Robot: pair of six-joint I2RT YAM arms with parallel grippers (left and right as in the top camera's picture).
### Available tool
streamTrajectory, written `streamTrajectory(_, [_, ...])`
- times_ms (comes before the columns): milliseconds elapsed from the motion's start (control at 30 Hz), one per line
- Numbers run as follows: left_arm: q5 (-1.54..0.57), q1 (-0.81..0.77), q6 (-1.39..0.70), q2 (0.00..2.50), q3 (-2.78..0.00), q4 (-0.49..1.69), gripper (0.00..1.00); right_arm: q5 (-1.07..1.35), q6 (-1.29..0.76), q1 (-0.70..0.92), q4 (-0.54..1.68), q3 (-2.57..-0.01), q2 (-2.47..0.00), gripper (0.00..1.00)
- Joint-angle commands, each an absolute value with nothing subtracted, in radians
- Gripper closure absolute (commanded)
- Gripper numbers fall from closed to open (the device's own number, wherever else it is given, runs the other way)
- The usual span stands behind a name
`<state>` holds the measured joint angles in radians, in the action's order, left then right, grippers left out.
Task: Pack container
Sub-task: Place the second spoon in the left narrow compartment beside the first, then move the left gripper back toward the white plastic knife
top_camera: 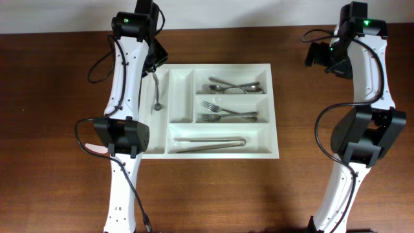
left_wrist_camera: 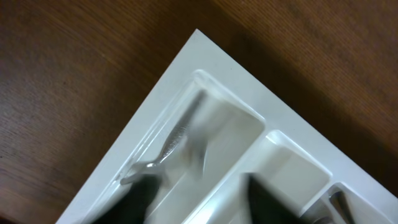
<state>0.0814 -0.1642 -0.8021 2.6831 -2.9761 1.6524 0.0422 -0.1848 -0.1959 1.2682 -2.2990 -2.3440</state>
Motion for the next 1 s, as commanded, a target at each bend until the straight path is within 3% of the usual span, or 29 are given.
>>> streamTrajectory(0, [0.074, -0.167, -0.815, 2.65, -2.978, 1.646, 0.38, 0.041, -0.196, -0.198, 1.267, -2.315, -2.307, 0.01])
streamTrajectory(200, [0.075, -0.154, -0.691, 2.637, -2.992, 1.643, 0.37, 0.041, -0.196, -0.198, 1.268, -2.315, -2.307, 0.01])
streamTrajectory(500, [0.293, -0.134, -0.517, 2.492, -3.006, 1.688, 0.16, 0.041, -0.197, -0.198, 1.267, -2.315, -2.307, 0.01])
streamTrajectory(767, [0.368, -0.134, -0.471, 2.352, -3.006, 1.688, 0.13, 0.041, -0.196, -0.198, 1.267, -2.315, -2.307, 0.01])
streamTrajectory(800, [0.368, -0.134, -0.451, 2.338, -3.006, 1.688, 0.07, 0.041, -0.196, -0.198, 1.268, -2.315, -2.307, 0.01])
streamTrajectory(967, [0.376, -0.134, -0.391, 2.26, -3.004, 1.688, 0.03, 0.041, -0.196, -0.198, 1.267, -2.315, -2.307, 0.01])
